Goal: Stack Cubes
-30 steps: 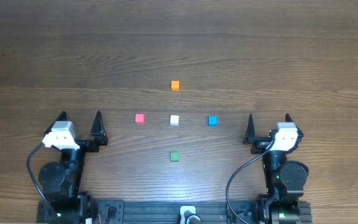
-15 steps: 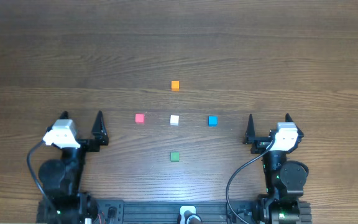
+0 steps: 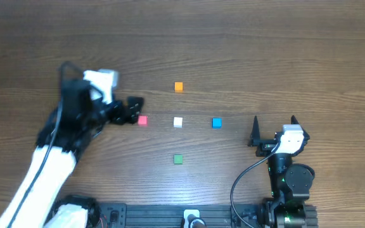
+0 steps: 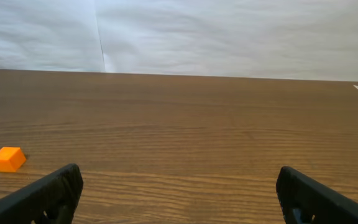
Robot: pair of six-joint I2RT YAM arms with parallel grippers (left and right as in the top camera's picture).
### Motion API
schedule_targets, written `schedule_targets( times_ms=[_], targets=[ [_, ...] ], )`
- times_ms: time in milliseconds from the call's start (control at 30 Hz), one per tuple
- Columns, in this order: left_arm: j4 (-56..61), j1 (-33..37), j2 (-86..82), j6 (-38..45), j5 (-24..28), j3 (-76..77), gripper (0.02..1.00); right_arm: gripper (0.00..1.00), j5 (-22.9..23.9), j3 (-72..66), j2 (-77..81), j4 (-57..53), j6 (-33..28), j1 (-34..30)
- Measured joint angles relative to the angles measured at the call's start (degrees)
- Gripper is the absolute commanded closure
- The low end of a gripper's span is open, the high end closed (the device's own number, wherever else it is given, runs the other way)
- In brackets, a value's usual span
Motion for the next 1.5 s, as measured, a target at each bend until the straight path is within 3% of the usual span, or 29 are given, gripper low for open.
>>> schedule_targets(
  times_ms=[233, 533, 1233, 1500],
  targets=[
    [-3.23, -8.96, 17.18, -6.01, -7.26, 4.98, 0.02, 0.009, 0.0, 0.0, 0.0, 0.0, 0.0, 0.0],
    [-7.61, -11.61, 22.56, -11.41, -15.34, 5.46, 0.023, 0.009, 0.0, 0.0, 0.0, 0.0, -0.04, 0.0],
    [-7.34, -14.78, 27.93, -12.28, -21.77, 6.6, 0.045, 0.009, -0.02, 0.0, 0.0, 0.0, -0.02, 0.0],
    [-7.32, -16.61, 29.33, -12.48, -23.28, 7.54, 0.163, 0.007, 0.0, 0.0, 0.0, 0.0, 0.0, 0.0]
  ],
)
